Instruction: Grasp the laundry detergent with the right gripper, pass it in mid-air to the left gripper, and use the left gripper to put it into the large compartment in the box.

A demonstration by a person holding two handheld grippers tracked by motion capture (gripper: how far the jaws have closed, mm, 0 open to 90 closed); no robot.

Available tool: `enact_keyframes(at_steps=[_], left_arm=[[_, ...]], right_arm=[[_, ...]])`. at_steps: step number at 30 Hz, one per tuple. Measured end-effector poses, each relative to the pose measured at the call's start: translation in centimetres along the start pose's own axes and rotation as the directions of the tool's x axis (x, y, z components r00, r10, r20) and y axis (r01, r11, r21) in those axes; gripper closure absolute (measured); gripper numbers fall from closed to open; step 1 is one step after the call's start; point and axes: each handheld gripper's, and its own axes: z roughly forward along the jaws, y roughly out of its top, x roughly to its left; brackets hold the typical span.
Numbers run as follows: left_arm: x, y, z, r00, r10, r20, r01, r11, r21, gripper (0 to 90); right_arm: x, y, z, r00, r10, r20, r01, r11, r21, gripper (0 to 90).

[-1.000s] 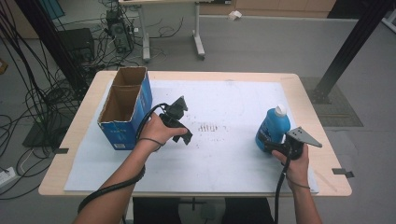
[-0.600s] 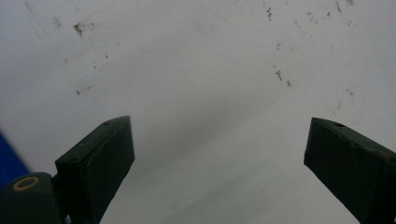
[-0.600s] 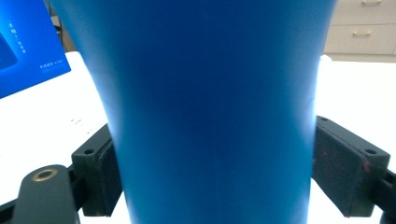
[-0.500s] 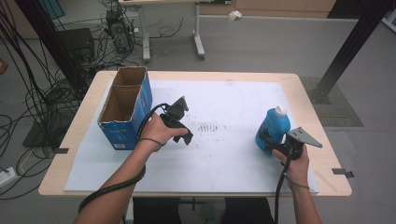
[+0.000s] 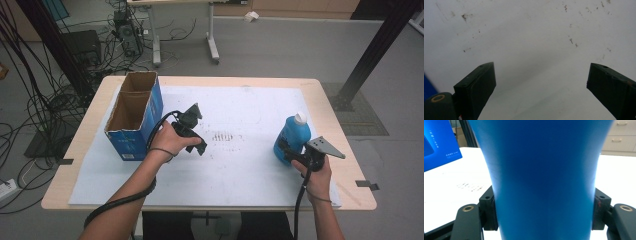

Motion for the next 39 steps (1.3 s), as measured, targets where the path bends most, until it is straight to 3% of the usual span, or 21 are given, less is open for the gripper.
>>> enact_keyframes(at_steps=[1, 13, 39], left_arm=[[-0.01, -0.01, 0.00, 1.0000, -0.002, 0.000, 0.002, 1.0000, 0.000, 8.9], [-0.03, -0.18, -0.04, 1.0000, 0.003, 0.002, -0.003, 1.0000, -0.003, 9.1], [-0.19, -0.32, 0.00, 1.0000, 0.001, 0.000, -0.001, 1.0000, 0.001, 9.3]], right_arm=[[0.03, 0.00, -0.02, 1.0000, 0.003, -0.004, -0.003, 1.0000, -0.002, 34.8], [0.19, 0.05, -0.22, 1.0000, 0.007, -0.003, -0.007, 0.9999, -0.009, 40.6], [0.80, -0.27, -0.20, 0.9979, -0.030, 0.057, 0.032, 0.9987, -0.038, 44.5]])
